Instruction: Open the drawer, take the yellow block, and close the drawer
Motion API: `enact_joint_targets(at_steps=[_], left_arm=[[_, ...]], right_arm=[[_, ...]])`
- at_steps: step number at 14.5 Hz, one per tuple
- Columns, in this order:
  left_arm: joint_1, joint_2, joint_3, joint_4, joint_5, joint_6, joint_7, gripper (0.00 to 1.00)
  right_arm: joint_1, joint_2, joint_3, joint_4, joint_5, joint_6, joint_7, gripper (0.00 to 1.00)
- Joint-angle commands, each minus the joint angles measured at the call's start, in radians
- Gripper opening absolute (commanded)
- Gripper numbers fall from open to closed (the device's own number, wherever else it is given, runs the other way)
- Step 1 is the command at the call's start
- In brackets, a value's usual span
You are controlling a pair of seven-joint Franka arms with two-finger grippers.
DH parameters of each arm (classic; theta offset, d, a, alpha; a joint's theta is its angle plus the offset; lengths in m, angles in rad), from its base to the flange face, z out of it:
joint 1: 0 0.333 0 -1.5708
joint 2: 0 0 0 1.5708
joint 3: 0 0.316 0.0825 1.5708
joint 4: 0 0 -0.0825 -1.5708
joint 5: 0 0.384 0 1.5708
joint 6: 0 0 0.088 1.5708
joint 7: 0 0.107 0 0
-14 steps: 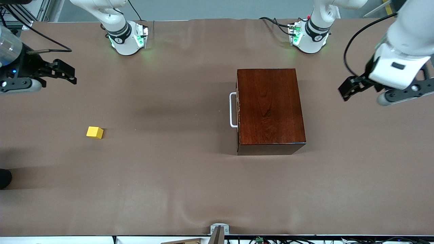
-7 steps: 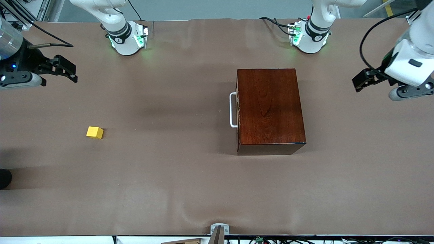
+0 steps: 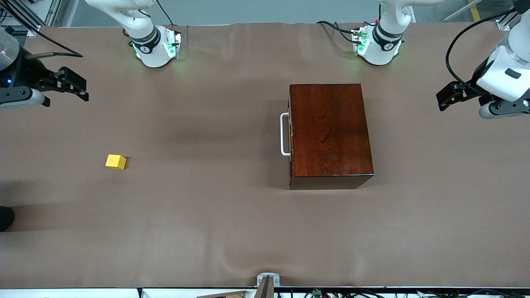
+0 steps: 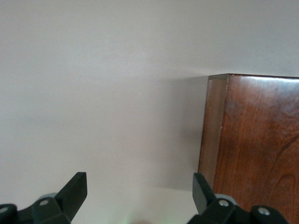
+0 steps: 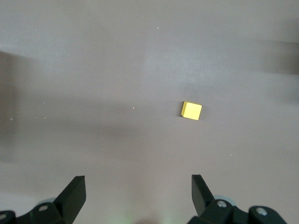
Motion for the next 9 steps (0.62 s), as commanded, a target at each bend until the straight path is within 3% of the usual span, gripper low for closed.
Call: enact_joint_targets(at_steps=[1, 9], left_arm=[[0.069, -0.113, -0.029, -0.125, -0.06, 0.06, 0.067, 1.0], [0.061, -0.159, -0.02, -0.139, -0.102, 0.052, 0.071, 1.0]], right_arm=[[-0.013, 0.005, 0.008, 0.015, -0.005, 0.001, -0.015, 1.0], [-0.01, 0.005, 0.008, 0.013, -0.004, -0.004, -0.015, 1.0]])
